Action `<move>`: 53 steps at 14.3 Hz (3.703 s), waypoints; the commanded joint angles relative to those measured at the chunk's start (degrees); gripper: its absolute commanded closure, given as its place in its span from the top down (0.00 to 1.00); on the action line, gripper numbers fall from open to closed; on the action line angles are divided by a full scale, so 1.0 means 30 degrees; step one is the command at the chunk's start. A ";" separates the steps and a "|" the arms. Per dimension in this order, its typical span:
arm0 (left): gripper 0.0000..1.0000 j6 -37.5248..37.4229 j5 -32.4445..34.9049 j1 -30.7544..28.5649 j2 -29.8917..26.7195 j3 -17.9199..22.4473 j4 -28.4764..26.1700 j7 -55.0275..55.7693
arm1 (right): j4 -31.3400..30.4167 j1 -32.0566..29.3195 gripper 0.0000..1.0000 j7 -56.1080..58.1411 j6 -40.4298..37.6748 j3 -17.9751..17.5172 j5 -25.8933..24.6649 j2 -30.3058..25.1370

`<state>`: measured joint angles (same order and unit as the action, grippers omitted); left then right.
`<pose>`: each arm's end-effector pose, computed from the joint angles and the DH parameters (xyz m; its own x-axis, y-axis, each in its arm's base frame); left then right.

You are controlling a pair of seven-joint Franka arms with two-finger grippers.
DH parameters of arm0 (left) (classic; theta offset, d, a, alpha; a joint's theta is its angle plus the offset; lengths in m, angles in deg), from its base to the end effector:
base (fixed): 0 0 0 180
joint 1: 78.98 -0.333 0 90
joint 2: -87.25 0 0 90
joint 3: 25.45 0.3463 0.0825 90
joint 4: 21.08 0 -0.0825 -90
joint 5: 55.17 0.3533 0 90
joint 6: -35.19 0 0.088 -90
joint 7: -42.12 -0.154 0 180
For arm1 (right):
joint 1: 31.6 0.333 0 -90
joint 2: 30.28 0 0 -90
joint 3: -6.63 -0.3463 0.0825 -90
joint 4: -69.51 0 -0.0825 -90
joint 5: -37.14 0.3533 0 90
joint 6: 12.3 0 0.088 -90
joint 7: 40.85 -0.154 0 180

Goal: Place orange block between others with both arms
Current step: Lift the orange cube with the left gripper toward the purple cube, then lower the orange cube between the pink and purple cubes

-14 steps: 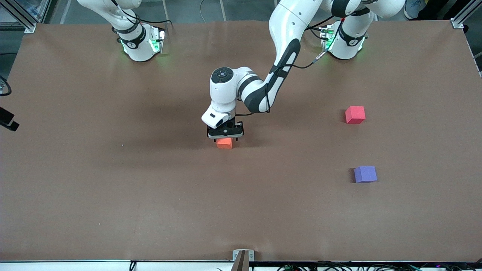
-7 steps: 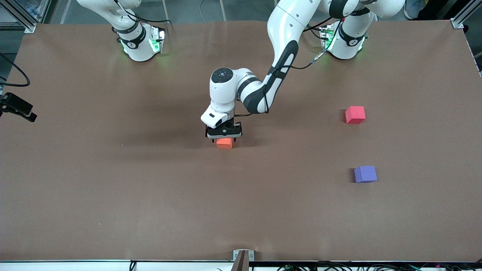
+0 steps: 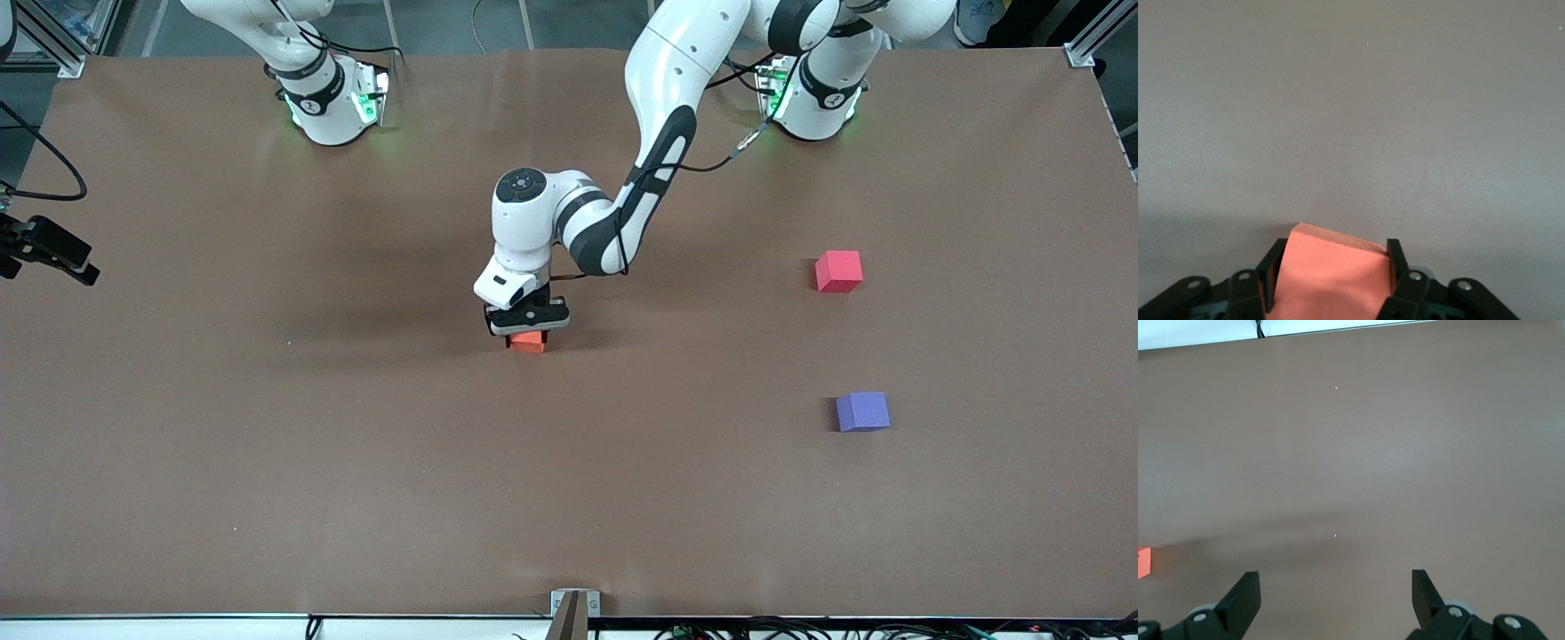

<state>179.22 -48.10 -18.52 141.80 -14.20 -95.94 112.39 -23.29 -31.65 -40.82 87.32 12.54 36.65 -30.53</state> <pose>0.4810 -0.6156 0.1888 0.9297 0.1866 0.3176 0.1493 -0.9791 0.1383 0.5408 -0.0578 0.6044 0.9872 -0.1012 0.1230 -0.1029 -0.9947 0.0082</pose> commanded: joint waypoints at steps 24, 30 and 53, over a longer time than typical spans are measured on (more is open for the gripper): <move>0.22 -0.6851 -0.1653 -1.2064 -0.9628 0.0206 -0.9758 -1.2347 | 0.0965 -0.0481 1.00 0.0167 -0.0689 -0.0945 0.0105 -0.0559; 0.22 -0.5939 -0.1683 -1.4231 -0.9775 0.0177 -1.1491 -1.3375 | 0.0965 -0.0452 1.00 0.0167 -0.0689 -0.0857 0.0105 -0.0530; 0.92 -0.3623 -0.2122 -1.5203 -1.0183 -0.0613 -1.3281 -1.4488 | 0.1462 -0.0481 1.00 0.0167 -0.0689 -0.0886 0.0105 -0.0530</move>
<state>168.61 -53.46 -64.01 113.93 -15.63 -135.27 70.38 -19.48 -32.20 -40.77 85.79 10.57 36.71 -31.39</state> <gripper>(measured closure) 0.097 0.000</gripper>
